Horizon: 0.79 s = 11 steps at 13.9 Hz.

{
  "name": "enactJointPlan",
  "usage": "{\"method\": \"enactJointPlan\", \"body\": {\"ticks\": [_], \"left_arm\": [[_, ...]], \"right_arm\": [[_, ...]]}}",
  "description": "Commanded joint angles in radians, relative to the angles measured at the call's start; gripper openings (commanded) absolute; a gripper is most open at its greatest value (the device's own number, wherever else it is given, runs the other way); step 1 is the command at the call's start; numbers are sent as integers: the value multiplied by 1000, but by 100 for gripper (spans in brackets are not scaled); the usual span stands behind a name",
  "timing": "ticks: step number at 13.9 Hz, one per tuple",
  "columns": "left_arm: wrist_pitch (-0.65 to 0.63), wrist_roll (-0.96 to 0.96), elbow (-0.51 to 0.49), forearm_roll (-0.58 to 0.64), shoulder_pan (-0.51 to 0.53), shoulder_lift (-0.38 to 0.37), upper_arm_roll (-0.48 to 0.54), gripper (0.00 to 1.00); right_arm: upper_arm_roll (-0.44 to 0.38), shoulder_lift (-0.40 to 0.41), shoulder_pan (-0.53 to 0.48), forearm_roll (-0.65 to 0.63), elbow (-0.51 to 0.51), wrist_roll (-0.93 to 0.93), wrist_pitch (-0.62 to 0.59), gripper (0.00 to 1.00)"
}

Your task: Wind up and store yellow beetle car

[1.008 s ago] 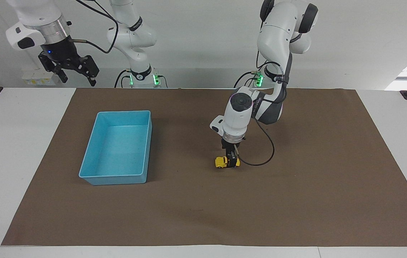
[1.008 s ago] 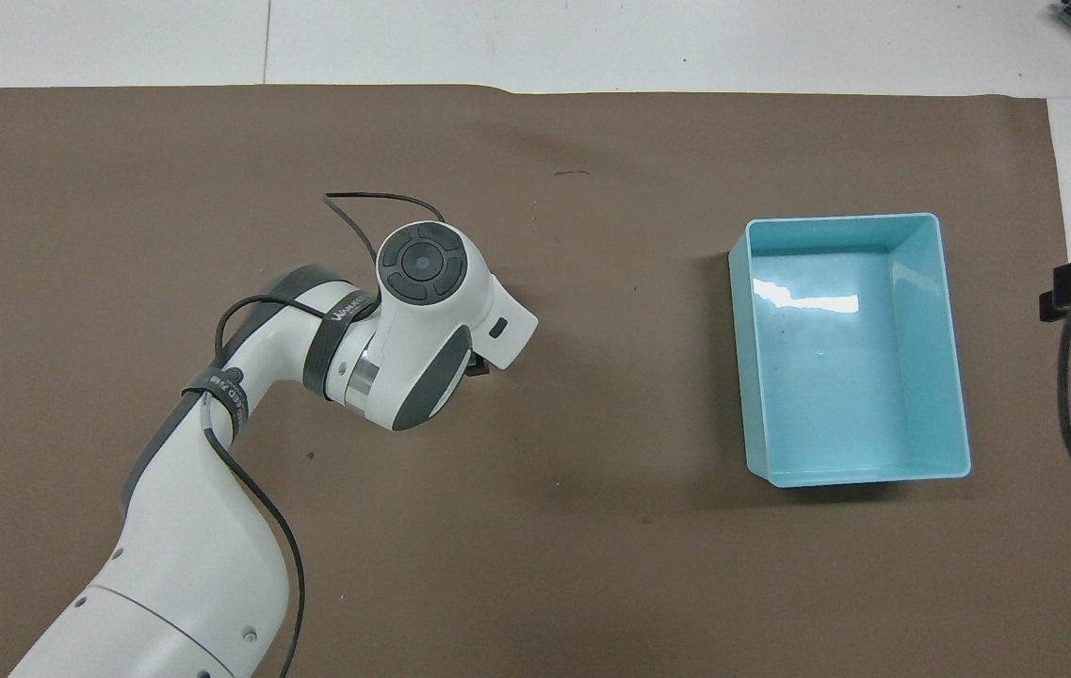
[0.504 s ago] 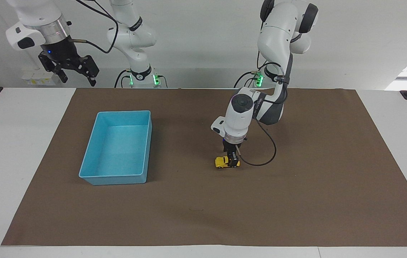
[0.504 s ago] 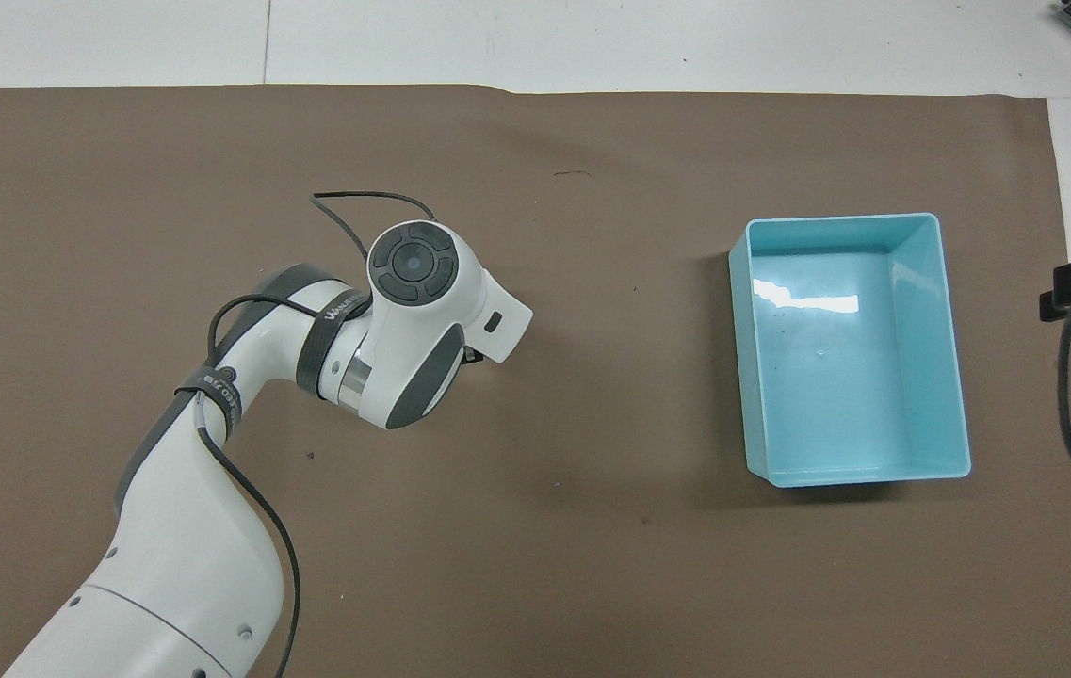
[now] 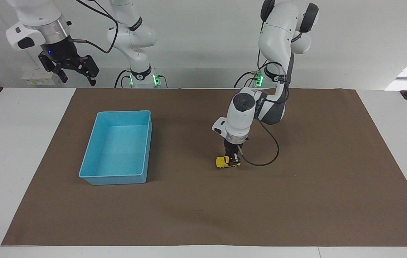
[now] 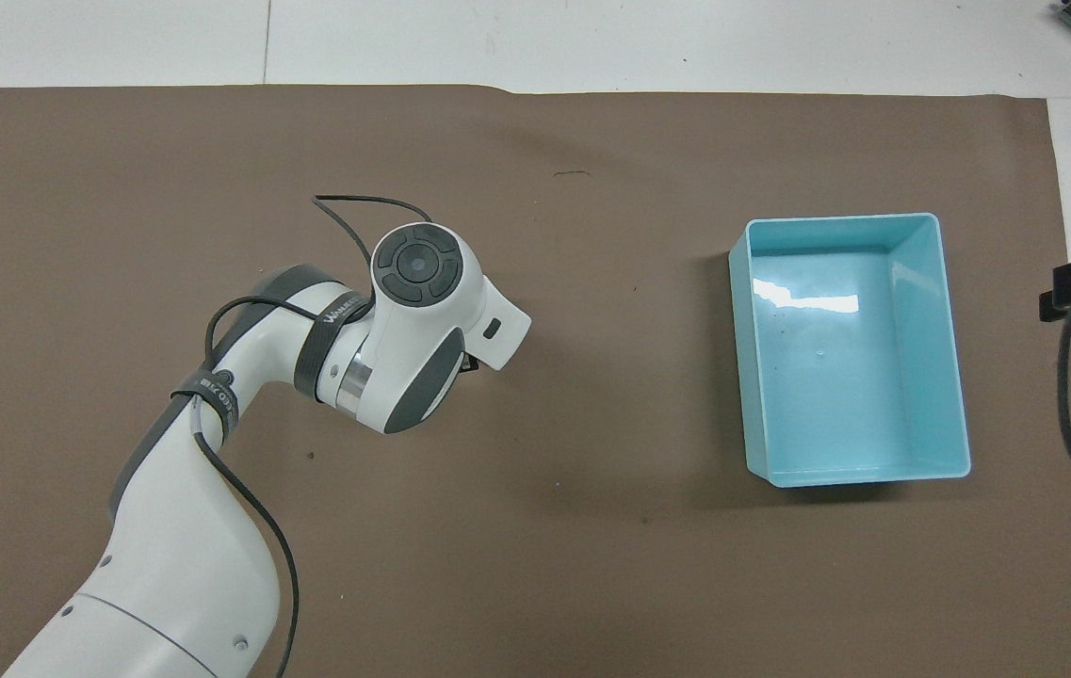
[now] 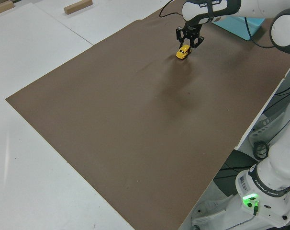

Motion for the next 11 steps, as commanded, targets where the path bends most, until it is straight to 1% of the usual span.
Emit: {"method": "enactJointPlan", "body": {"ticks": [1,2,4,6,8,11], "left_arm": [[61,-9,-125,21,-1,-62,7,0],[83,17,-142,21,8,-64,8,0],[91,76,-148,21,40,-64,5,0],[95,108,-154,21,51,-62,7,0],[123,152,-175,21,85,-62,7,0],[127,220,-183,21,117,-62,7,0]], "right_arm": [[6,-6,-12,3,1,-23,-15,100],[6,-6,-12,3,1,-23,-16,100],[6,-6,-13,3,1,-23,-16,100],[6,-6,-13,1,1,-23,-15,100],[6,-6,-13,1,1,-23,-15,100],[6,-6,-13,3,1,-23,-15,100]]}}
